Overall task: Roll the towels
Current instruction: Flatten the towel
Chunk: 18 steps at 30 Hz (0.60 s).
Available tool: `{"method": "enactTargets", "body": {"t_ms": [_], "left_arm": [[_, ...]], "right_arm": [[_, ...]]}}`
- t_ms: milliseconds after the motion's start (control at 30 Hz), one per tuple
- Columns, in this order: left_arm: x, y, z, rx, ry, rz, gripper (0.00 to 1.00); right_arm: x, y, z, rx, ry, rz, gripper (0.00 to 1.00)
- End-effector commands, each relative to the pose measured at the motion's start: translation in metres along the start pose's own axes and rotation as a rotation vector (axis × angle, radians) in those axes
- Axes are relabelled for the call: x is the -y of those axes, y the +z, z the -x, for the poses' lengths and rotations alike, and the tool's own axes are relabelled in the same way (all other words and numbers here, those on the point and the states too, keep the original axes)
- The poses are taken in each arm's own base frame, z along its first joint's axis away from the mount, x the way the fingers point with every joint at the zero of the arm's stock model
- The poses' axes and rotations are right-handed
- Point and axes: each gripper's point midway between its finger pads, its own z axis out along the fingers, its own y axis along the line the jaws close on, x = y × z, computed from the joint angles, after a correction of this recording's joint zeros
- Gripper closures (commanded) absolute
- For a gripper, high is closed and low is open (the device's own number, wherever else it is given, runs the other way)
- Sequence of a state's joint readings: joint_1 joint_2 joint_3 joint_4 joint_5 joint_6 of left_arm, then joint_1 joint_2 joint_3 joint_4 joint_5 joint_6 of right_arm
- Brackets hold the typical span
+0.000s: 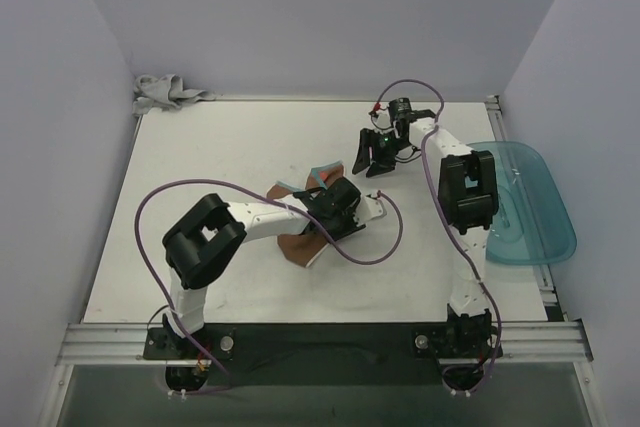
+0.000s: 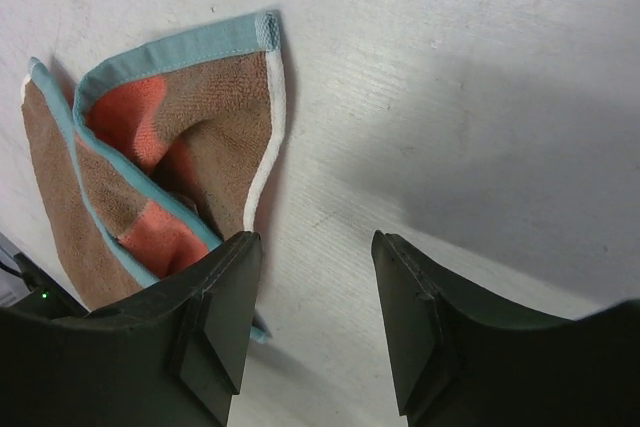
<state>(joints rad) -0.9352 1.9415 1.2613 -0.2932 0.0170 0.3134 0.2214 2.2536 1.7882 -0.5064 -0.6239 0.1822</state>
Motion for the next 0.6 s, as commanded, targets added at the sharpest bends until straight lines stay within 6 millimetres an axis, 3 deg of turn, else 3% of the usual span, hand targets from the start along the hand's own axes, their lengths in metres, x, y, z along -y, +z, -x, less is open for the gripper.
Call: {"method": "enactTargets", "body": {"t_ms": [0,33,133,167,367,500,567], "left_arm": [[0.01,0.001,-0.014,-0.013,-0.042,-0.052,0.66],[0.011,-0.007,-0.008,0.012,-0.044,-0.062,0.7],[0.015,-0.019,-0.006,0.033,-0.046,-0.081,0.96],[0.013,-0.022,-0.002,0.039,-0.048,-0.081,1.0],[0.002,-0.06,0.022,0.124,-0.103,-0.127,1.0],[-0.017,-0.099,0.039,0.207,-0.149,-0.118,1.0],[-0.036,-0.113,0.033,0.218,-0.212,-0.097,1.0]], "right_arm": [[-0.018,0.005,0.004,-0.006,0.0,0.049,0.5],[-0.02,0.008,0.002,-0.011,-0.006,0.055,0.5],[-0.023,0.013,0.0,-0.02,-0.001,0.062,0.5],[-0.023,0.013,0.001,-0.017,0.0,0.064,0.5],[-0.031,0.023,-0.004,-0.038,-0.003,0.071,0.46],[-0.033,0.026,-0.007,-0.044,-0.012,0.067,0.46],[-0.034,0.026,-0.007,-0.042,-0.015,0.064,0.46]]}}
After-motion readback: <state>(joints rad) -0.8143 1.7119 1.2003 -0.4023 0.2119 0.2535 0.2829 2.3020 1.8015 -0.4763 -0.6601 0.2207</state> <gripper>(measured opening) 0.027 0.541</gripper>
